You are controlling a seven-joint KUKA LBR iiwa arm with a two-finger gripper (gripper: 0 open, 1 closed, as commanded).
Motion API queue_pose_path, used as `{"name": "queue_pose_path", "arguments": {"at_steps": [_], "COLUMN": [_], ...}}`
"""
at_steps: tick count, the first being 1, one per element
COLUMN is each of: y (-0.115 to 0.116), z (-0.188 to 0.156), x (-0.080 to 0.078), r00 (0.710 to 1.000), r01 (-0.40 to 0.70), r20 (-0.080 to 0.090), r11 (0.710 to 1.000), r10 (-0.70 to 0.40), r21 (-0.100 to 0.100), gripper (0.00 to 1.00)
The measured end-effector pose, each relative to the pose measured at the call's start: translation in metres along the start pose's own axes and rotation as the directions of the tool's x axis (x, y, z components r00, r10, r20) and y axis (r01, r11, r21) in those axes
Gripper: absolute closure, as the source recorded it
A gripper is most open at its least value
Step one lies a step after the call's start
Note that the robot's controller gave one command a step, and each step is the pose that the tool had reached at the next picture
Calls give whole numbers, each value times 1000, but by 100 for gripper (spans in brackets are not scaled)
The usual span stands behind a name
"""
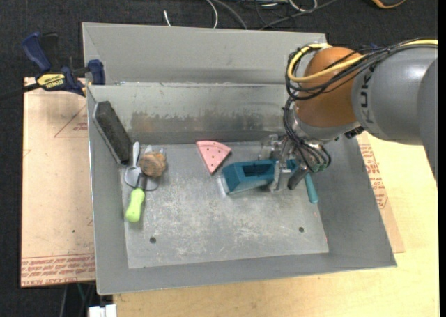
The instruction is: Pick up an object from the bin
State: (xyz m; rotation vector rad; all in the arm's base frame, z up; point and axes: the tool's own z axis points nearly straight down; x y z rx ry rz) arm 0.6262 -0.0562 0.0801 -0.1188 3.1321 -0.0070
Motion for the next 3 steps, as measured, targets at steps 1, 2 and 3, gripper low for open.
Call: {"name": "queue_pose_path", "arguments": {"at_steps": [1, 2, 3], "y": [1, 5, -13], "z": [7, -72, -133], "x": [-21, -22, -28], "r00": [996, 996, 998], "r01": [86, 93, 68], "r20": [0, -4, -2], "r11": [996, 996, 998], "r10": [-86, -94, -68], "r21": [-10, -5, -7], "gripper": [100, 100, 100]}}
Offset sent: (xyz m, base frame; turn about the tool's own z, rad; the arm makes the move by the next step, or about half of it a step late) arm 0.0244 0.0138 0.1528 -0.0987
